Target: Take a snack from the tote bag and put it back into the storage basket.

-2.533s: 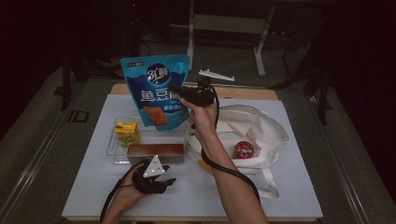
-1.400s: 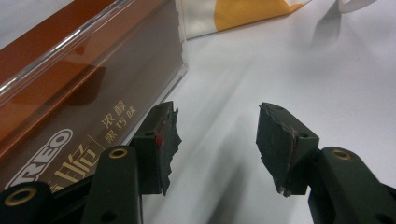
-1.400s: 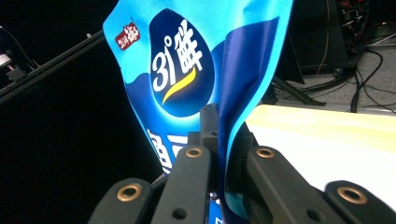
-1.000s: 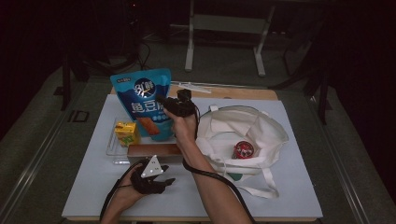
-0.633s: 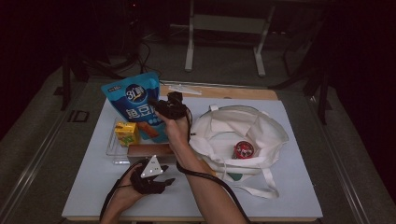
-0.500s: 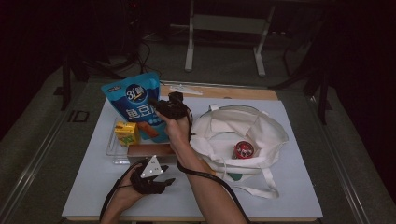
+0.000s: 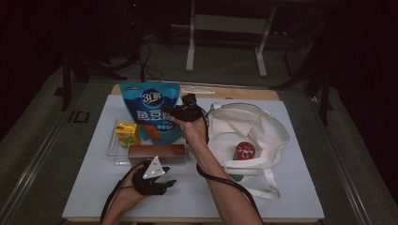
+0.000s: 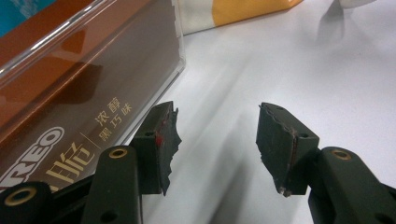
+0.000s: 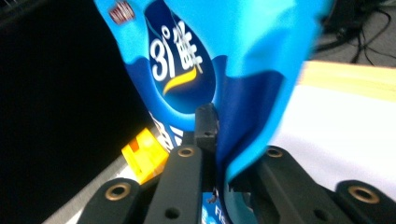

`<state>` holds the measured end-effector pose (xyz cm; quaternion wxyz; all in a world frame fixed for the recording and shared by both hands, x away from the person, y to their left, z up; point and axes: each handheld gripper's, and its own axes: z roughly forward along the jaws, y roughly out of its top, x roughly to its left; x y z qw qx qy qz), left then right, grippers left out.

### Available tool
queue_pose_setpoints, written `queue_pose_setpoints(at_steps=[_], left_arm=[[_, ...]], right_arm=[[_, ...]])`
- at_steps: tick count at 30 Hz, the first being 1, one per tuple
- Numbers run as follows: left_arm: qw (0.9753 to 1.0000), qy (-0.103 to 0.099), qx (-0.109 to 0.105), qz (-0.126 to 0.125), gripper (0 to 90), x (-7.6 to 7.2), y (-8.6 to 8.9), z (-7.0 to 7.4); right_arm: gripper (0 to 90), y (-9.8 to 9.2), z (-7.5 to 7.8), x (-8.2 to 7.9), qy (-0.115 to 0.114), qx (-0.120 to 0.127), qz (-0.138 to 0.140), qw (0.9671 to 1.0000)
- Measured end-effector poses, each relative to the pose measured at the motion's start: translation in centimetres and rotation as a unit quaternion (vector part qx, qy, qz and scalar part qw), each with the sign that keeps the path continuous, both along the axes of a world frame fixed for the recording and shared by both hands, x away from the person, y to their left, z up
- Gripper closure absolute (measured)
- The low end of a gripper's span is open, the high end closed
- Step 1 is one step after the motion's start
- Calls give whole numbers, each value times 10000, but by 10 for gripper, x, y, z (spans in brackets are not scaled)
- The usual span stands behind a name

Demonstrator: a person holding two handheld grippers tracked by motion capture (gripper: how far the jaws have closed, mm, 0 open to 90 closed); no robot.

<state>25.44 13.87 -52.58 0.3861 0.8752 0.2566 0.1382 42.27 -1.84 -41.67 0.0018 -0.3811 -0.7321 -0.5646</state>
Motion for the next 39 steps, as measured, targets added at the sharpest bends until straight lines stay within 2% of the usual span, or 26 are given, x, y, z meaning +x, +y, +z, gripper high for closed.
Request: queue_pose_setpoints(at_steps=[4,8,9,10,11,12,13,15,16,17,18,19,20,26,29,31,32,39], left_arm=[[10000,10,-9,12,470,0,-1,-1],[10000,9,15,-5,470,0,-1,-1],[10000,15,32,-6,470,0,-2,-1],[10000,15,32,-6,470,0,-2,-1],[10000,22,40,-12,470,0,-2,-1],[10000,22,40,-12,470,0,-2,-1],[10000,26,49,-16,470,0,-2,-1],[10000,38,59,-26,470,0,-2,-2],[10000,38,59,-26,470,0,-2,-2],[10000,41,58,-33,470,0,-2,-2],[10000,41,58,-33,470,0,-2,-2],[10000,37,63,-35,470,0,-2,-2],[10000,41,62,-37,469,0,-3,-2],[10000,48,57,-43,469,0,-3,-3],[9999,69,90,-61,469,1,-4,-3],[9999,68,91,-63,469,0,-4,-3],[9999,67,95,-65,468,0,-4,-3],[9999,61,73,-50,468,0,-3,-3]], right_arm=[[791,-10,-4,-5,16,-252,63,9997],[761,-20,-9,-6,67,-320,41,9995],[746,-24,-12,-8,72,-439,27,9990],[746,-24,-12,-8,72,-439,27,9990],[720,-26,-13,-11,42,-577,51,9983],[720,-26,-13,-11,42,-577,51,9983],[692,-26,-13,-14,-39,-812,61,9967],[672,-25,-12,-18,-114,-1055,82,9943],[672,-25,-12,-18,-114,-1055,82,9943],[650,-23,-13,-21,-121,-1404,168,9899],[644,-22,-15,-23,-150,-1585,201,9870],[644,-22,-15,-23,-150,-1585,201,9870],[654,-21,-19,-25,-233,-1722,163,9847],[706,-21,-21,-20,-247,-1610,149,9865],[723,-14,-22,-15,-412,-1627,301,9854],[727,-13,-22,-14,-443,-1622,334,9852],[731,-9,-22,-12,-541,-1640,453,9839],[733,5,-19,-6,-660,-1653,623,9821]])
